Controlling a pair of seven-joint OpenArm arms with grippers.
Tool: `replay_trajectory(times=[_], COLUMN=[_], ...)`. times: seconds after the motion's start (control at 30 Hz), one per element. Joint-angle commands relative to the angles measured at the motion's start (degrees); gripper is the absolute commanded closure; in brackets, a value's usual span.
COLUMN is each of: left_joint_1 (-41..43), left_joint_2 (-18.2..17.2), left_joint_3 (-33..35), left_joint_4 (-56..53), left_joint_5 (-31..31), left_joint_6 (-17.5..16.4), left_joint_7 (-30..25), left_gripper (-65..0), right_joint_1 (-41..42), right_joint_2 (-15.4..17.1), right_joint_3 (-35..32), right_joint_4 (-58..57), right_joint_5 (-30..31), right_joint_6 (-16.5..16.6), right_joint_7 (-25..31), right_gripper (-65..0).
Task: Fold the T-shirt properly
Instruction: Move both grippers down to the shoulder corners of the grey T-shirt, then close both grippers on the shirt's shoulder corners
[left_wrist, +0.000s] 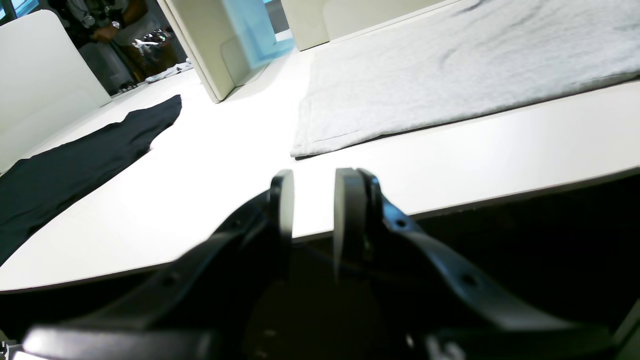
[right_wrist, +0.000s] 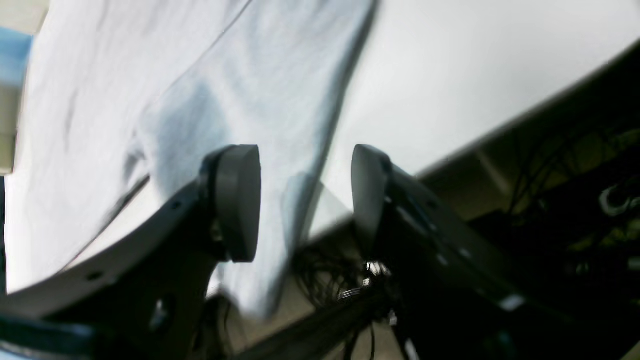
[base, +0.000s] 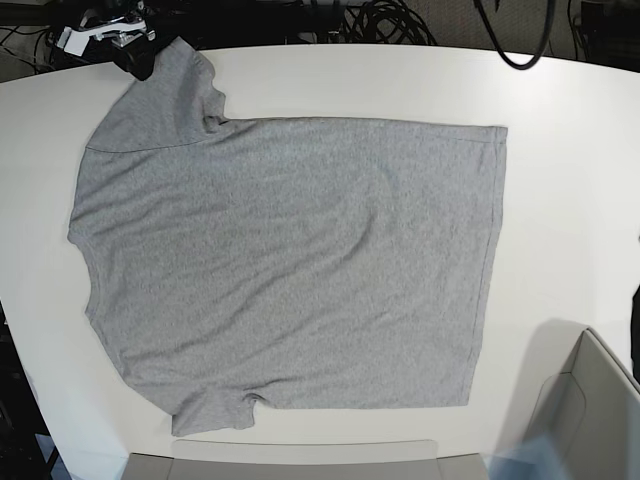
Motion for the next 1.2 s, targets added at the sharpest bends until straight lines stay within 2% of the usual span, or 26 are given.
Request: replay_trajectory(times=[0.0, 0.17, 0.4, 0.5, 0.73, 0.8, 0.9, 1.0, 1.1, 1.17], left_joint_1=[1.4, 1.4, 1.4, 1.5, 3.7, 3.5, 3.0, 0.8, -3.2, -6.0], left_joint_2=[-0.1, -0.2, -0.2, -0.1, -0.1, -0.1, -0.6, -2.3, -4.3, -4.7], left_joint_3=[-0.1, -0.2, 0.3, 0.5, 1.5, 1.7, 3.2, 4.1, 3.5, 1.4], left_joint_4=[0.3, 0.3, 2.9, 8.7, 25.6, 29.4, 36.3, 44.1, 48.8, 49.0], left_joint_5=[-0.3, -0.3, -0.4, -0.4, -0.5, -1.0, -5.8, -11.5, -21.2, -27.9], left_joint_6=[0.6, 0.6, 0.6, 0.6, 0.6, 0.6, 0.0, -0.2, -5.7, -9.4], left_joint_7=[-3.6, -3.6, -3.0, 0.6, 14.1, 19.5, 35.2, 54.0, 71.1, 77.9], left_gripper=[-15.5, -15.5, -15.6, -15.6, -15.6, -15.7, -15.9, -19.2, -22.0, -22.0], right_joint_1=[0.1, 0.6, 1.4, 1.7, 2.6, 2.6, 2.5, 2.4, 2.4, 2.4], right_joint_2=[0.2, -0.6, -0.5, -0.5, -0.5, -0.5, -0.3, -0.2, -0.2, -0.2], right_joint_3=[0.3, 0.0, -3.4, -5.5, -7.6, -7.6, -7.6, -7.6, -7.6, -7.6], right_joint_4=[0.0, -0.5, -0.4, -0.6, -0.6, -0.6, -0.6, -0.7, -1.8, -2.6], right_joint_5=[0.5, 3.8, 4.0, 4.0, 3.8, 3.8, 3.8, 3.8, 3.8, 3.8], right_joint_6=[-0.4, -0.4, -0.4, -0.4, -0.4, -0.4, -0.4, -0.4, -0.4, -0.4], right_joint_7=[-2.0, -3.1, -3.1, -3.1, -3.1, -3.1, -3.1, -3.1, -3.1, -3.1], right_gripper=[-29.6, -29.6, -29.6, -29.6, -29.6, -29.6, -29.6, -29.6, -29.6, -29.6])
